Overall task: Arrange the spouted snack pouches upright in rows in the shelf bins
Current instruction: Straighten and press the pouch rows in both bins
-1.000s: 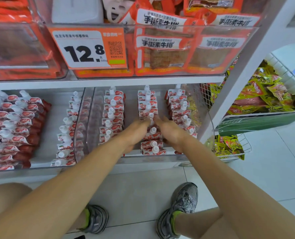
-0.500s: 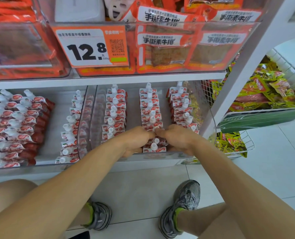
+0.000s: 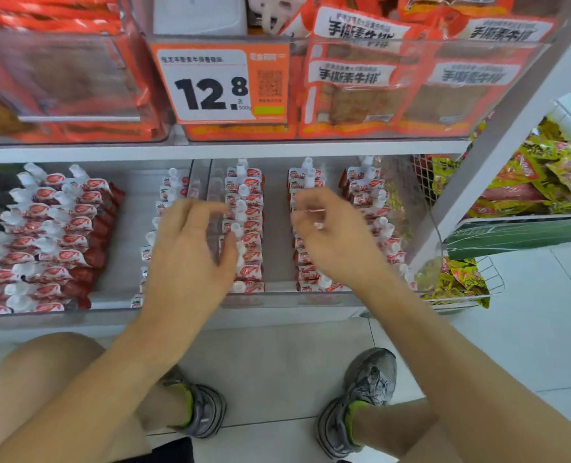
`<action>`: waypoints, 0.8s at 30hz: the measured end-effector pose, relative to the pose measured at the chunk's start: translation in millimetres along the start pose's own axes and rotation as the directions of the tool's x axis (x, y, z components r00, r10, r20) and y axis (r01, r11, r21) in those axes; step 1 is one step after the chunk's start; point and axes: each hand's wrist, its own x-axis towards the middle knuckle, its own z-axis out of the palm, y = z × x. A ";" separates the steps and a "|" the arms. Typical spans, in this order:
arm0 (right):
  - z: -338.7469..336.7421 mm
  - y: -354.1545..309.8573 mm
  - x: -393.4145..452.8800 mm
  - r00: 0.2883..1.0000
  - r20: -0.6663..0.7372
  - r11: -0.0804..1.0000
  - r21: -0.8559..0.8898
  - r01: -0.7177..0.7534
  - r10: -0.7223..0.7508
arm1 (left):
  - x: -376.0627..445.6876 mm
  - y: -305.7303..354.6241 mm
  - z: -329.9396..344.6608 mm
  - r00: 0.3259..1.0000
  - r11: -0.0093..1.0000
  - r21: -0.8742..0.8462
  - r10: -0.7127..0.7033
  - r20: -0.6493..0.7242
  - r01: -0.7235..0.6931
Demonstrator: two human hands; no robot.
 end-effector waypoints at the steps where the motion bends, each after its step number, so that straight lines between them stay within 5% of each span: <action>1: 20.5 -3.8 9.8 0.996 0.065 0.994 0.090 -0.070 0.064 | -1.3 -10.3 -1.5 0.999 0.997 0.071 -0.032 0.010 0.031; 7: 95.0 7.0 76.9 0.939 0.162 0.858 0.382 -0.342 0.302 | -20.2 -20.2 2.5 0.959 0.971 0.237 -0.106 0.261 0.043; 10: 115.2 18.7 87.1 0.918 0.233 0.822 0.412 -0.392 0.321 | -39.8 -22.6 15.3 0.945 0.959 0.268 -0.168 0.279 0.091; 14: 120.3 32.0 93.0 0.888 0.312 0.761 0.466 -0.452 0.337 | -60.1 -31.4 24.4 0.944 0.951 -0.116 -0.259 0.203 0.286; 18: 108.9 28.2 121.2 0.919 0.183 0.866 0.311 -0.390 0.348 | -73.4 -31.7 43.5 0.935 0.865 -0.355 -0.312 0.170 0.354; 24: 127.9 24.7 137.8 0.910 0.196 0.870 0.275 -0.409 0.366 | -75.4 -49.5 63.1 0.940 0.855 -0.393 -0.323 0.106 0.338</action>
